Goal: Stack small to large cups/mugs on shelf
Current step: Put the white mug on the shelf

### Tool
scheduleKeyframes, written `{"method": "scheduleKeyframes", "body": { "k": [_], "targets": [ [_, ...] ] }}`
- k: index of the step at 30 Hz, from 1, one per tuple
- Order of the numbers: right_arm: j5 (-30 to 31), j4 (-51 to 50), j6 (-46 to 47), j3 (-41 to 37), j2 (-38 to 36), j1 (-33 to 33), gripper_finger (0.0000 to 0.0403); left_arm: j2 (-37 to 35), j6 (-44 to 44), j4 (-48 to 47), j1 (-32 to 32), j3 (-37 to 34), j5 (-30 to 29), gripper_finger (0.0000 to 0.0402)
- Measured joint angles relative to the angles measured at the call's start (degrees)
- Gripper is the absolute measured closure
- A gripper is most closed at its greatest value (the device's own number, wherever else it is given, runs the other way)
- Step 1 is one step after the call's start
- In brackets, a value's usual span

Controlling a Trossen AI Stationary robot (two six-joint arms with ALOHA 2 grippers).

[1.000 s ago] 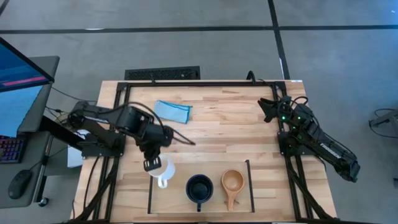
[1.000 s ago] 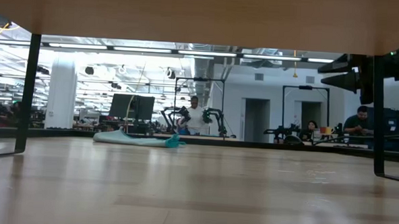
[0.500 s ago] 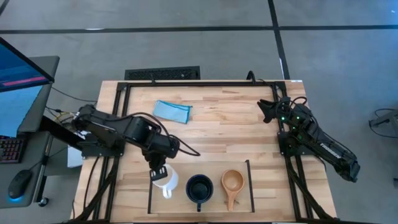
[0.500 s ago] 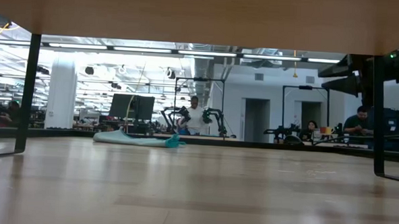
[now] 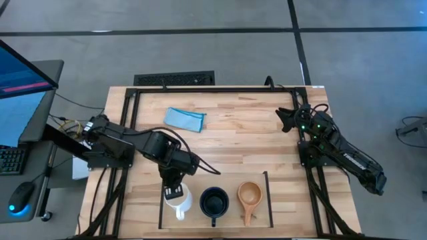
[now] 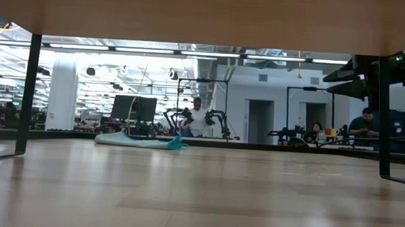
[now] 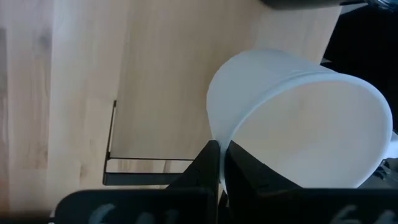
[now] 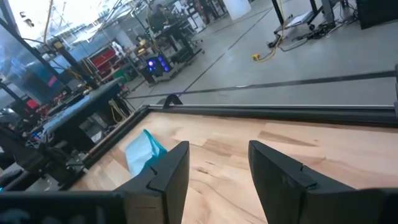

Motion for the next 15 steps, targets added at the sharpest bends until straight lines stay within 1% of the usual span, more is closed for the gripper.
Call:
{"method": "scheduleKeyframes", "body": {
  "k": [15],
  "targets": [
    [0.0,-0.6,0.0,0.0,0.0,0.0,0.0216,0.2,-0.5,-0.2,0.1,0.0,-1.7,0.0401]
  ]
}}
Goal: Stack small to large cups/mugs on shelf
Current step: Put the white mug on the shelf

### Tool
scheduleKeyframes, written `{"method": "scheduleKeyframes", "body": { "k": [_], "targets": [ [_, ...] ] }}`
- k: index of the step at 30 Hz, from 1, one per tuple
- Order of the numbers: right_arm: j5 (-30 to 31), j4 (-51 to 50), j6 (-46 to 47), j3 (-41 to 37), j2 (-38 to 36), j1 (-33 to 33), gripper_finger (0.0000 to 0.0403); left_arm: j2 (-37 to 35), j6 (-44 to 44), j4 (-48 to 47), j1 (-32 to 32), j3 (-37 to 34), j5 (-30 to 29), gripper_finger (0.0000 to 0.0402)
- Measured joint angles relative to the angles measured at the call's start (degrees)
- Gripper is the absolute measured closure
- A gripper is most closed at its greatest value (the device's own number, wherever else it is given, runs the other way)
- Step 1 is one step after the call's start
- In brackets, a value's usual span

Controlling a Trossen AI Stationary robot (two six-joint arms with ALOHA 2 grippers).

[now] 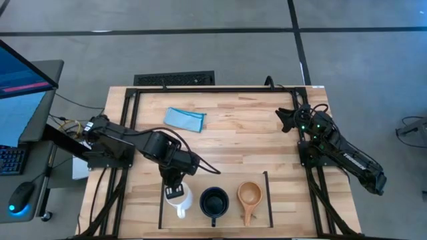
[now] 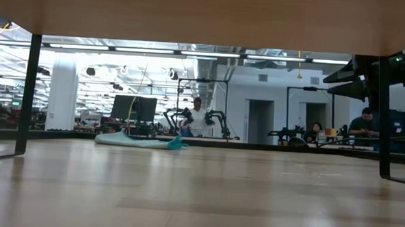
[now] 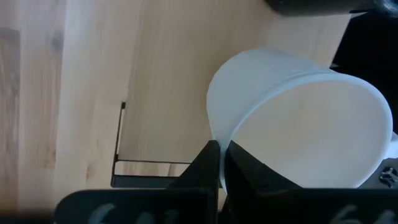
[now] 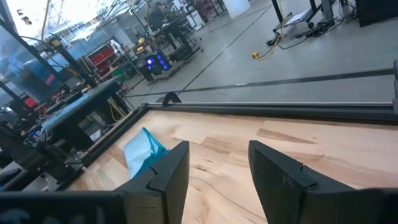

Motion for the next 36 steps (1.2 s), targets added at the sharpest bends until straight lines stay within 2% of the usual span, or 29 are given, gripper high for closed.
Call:
{"method": "scheduleKeyframes", "body": {
  "k": [17,28,36],
  "targets": [
    [0.0,0.0,0.0,0.0,0.0,0.0,0.0216,1.4,0.3,-0.5,0.5,0.0,2.7,0.0401],
    [0.0,0.0,-0.2,0.0,0.0,0.0,0.0216,1.4,-0.1,0.6,1.5,0.0,4.6,0.0357],
    [0.0,0.0,-1.4,0.0,0.0,0.0,0.0216,1.4,0.6,1.6,1.6,0.0,4.5,0.0355]
  ]
}}
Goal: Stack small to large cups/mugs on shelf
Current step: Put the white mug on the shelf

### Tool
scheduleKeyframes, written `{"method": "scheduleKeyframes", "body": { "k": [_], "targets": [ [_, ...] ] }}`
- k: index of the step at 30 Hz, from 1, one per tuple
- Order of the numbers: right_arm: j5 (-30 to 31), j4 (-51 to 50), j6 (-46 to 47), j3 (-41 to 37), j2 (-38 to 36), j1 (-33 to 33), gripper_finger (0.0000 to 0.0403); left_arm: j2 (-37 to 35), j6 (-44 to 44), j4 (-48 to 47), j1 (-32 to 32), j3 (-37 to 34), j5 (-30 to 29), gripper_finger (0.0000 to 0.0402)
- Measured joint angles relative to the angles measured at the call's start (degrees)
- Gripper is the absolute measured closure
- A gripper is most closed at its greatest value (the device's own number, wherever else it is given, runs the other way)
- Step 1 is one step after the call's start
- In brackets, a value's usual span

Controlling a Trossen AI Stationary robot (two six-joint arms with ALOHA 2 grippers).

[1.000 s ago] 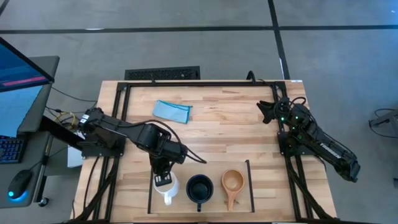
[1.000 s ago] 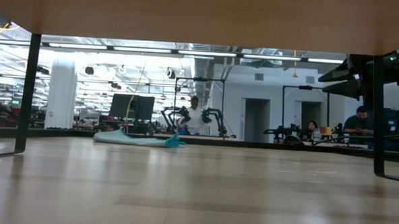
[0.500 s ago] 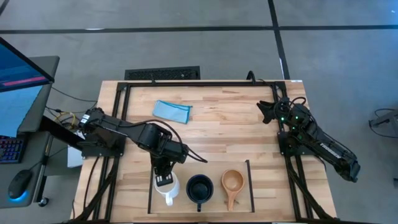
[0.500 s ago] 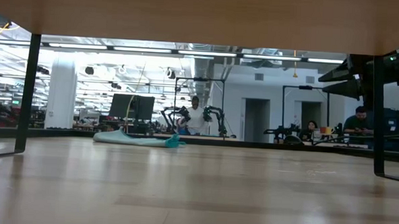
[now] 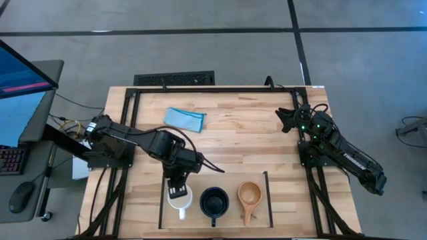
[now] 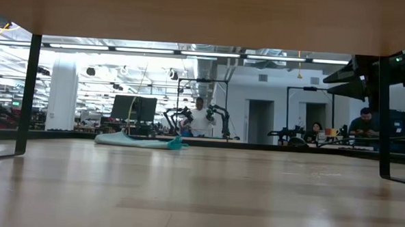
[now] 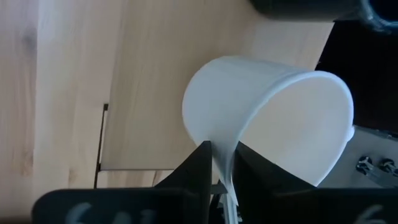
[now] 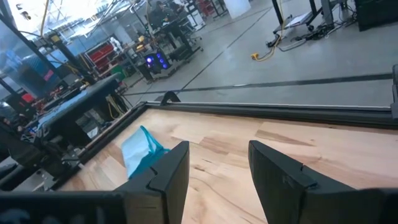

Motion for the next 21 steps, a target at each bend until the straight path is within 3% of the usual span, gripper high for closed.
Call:
{"method": "scheduleKeyframes", "body": {
  "k": [21],
  "targets": [
    [0.0,0.0,-0.3,0.0,0.0,0.0,0.0217,0.0,2.3,3.0,0.4,0.0,0.7,0.0383]
  ]
}}
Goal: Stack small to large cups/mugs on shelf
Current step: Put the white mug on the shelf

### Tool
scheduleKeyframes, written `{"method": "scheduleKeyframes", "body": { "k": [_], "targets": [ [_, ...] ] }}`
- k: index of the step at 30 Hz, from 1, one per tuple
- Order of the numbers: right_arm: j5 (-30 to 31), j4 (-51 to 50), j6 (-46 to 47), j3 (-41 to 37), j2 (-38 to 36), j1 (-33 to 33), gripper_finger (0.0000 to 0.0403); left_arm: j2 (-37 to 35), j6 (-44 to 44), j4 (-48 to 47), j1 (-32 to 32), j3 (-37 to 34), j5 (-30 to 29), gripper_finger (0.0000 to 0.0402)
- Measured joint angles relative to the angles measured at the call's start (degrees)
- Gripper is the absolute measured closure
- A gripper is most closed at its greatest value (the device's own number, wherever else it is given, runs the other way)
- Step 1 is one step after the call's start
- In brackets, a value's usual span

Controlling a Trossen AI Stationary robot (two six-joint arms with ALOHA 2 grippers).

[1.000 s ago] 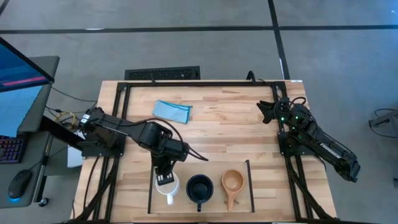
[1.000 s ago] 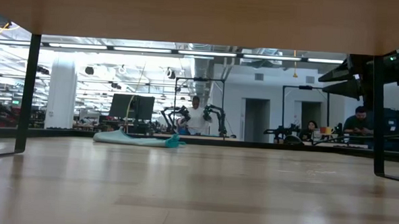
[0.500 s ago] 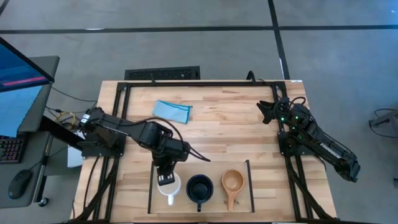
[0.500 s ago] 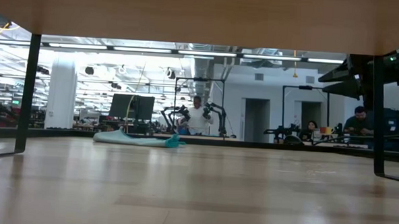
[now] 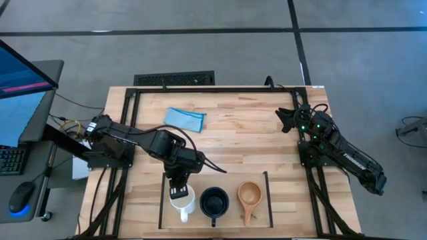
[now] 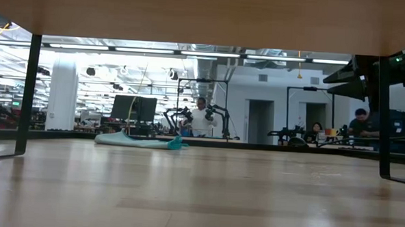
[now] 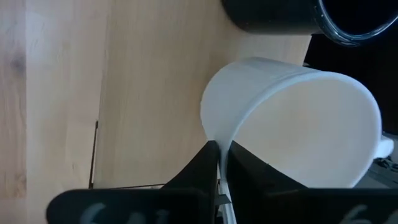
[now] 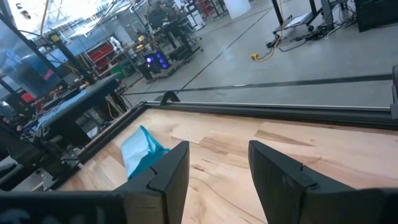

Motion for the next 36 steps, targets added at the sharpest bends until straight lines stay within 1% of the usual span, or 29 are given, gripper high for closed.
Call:
{"method": "scheduleKeyframes", "body": {
  "k": [5,18,36],
  "targets": [
    [0.0,0.0,0.0,0.0,0.0,0.0,0.0216,0.0,0.7,0.0,0.0,0.0,0.0,0.0372],
    [0.0,0.0,0.0,0.0,0.0,0.0,0.0216,0.0,0.8,0.0,-0.1,0.0,2.2,0.0323],
    [0.0,0.0,0.1,0.0,0.0,0.0,0.0216,0.0,1.9,2.6,-0.9,0.0,3.1,0.0319]
  ]
}}
